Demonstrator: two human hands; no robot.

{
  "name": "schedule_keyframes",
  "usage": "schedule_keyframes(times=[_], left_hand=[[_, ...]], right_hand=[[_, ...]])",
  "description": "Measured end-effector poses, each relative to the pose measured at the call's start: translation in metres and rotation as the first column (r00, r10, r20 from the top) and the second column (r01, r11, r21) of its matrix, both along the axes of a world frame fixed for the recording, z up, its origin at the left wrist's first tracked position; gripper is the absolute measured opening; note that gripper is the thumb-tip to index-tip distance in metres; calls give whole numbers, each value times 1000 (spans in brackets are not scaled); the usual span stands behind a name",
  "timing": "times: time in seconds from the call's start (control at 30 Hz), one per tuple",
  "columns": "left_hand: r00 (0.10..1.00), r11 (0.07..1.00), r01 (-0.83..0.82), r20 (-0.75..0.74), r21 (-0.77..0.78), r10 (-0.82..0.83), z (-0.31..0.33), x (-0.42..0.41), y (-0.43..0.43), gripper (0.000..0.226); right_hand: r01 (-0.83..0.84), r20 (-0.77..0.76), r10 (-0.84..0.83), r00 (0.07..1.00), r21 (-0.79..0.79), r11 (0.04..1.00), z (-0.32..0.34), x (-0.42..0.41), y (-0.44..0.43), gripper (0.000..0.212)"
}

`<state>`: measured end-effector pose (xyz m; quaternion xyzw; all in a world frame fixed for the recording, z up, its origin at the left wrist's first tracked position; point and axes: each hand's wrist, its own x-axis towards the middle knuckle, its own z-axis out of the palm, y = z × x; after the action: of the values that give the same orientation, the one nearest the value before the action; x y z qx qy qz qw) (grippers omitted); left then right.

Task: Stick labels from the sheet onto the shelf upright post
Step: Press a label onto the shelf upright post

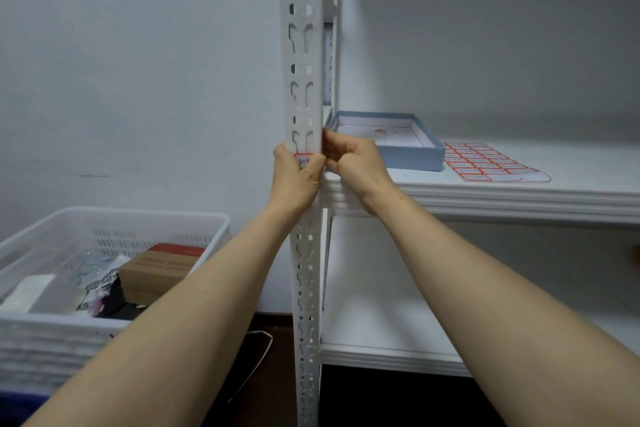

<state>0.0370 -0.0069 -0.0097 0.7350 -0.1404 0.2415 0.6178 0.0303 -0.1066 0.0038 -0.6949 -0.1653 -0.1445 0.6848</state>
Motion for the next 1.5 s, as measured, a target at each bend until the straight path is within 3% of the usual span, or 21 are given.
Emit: schedule_keyframes(times=[0.17,0.57,0.8,1.1,1.5], left_hand=[[1000,999,9,-10,38,-9,-4,-1,4,12],[1000,999,-6,-24,40,7,-3,2,2,13],[998,999,-5,-65,54,8,-8,8,4,38],[998,998,-3,-60,68,8,-7,5,3,31],[997,997,7,-74,77,-1,-6,6,4,40]], right_hand=[[-15,3,15,1000,-5,1000,-1,1,-1,64],[21,31,-19,999,-71,997,-2,-2,-1,57],[12,32,-10,999,-82,997,-1,-2,-2,62],[24,30,-21,999,-106,994,-4,2,-3,64],[13,16,-12,1000,-110,994,-4,3,-3,66]])
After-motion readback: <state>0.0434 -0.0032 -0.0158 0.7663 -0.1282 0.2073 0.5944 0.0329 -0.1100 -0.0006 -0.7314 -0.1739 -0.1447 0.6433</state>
